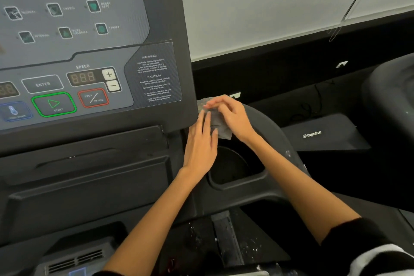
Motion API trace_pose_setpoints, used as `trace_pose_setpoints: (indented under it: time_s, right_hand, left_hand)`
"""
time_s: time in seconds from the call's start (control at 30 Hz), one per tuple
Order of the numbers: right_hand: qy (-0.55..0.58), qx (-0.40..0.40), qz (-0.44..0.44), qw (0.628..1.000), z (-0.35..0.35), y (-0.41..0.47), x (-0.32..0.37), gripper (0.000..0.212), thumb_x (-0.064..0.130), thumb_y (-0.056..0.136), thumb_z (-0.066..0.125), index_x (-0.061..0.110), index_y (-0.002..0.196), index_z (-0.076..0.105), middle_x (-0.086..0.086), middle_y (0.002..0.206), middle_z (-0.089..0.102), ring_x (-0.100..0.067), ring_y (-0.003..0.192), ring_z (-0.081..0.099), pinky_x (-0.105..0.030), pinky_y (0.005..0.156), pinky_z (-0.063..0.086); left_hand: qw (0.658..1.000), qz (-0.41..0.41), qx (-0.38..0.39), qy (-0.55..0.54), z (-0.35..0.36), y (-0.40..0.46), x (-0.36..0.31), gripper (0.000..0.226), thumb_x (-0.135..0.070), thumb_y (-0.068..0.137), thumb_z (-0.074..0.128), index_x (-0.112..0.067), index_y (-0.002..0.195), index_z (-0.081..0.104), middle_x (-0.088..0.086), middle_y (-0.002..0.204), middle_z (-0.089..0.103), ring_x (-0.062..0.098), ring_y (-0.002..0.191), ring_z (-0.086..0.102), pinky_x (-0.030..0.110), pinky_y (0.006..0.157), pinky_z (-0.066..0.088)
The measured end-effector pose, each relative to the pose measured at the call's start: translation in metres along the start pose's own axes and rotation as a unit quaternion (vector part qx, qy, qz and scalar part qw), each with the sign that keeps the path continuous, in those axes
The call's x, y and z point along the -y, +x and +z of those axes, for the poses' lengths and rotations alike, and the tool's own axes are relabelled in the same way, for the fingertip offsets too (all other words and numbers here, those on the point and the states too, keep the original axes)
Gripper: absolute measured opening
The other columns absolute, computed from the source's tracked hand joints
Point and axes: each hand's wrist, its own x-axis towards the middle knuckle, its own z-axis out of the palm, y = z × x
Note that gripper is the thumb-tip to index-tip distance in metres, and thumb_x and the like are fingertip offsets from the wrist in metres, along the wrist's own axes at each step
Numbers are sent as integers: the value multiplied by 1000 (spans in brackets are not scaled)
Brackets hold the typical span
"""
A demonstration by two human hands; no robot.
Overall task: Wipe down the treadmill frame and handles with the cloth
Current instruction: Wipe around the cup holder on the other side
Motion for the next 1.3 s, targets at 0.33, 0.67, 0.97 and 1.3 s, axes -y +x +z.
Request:
trace_pose_setpoints:
  time_s: [0.33,0.67,0.97,1.3]
  right_hand:
    - [-492,-96,-3,865,-54,-50,-40,40,30,99,51,16,136,53,-3,138,54,-25,125,49,-42,97,38]
    - [-347,-155,3,925,-66,-58,-41,30,14,97,55,10,126,62,-4,129,61,-15,123,51,-8,104,26]
    - [-325,-164,15,931,-66,-58,-40,28,11,97,53,11,123,63,-2,125,63,-13,119,52,-5,100,27]
    - [-317,-176,26,932,-65,-59,-36,27,12,97,54,13,122,64,0,124,64,-13,118,54,-29,105,41]
  left_hand:
    - [982,52,79,165,16,58,-6,58,-53,98,26,-26,150,22,11,158,18,28,146,6,51,116,1]
    - [976,88,80,185,31,80,-7,52,-41,102,19,-20,150,24,6,154,30,29,144,19,48,117,8]
    - [952,258,142,89,16,53,6,50,-41,102,29,-25,149,27,-6,154,29,15,145,17,35,117,13]
    - [979,102,88,154,29,81,1,52,-45,100,21,-24,147,31,4,153,33,27,144,20,48,117,7]
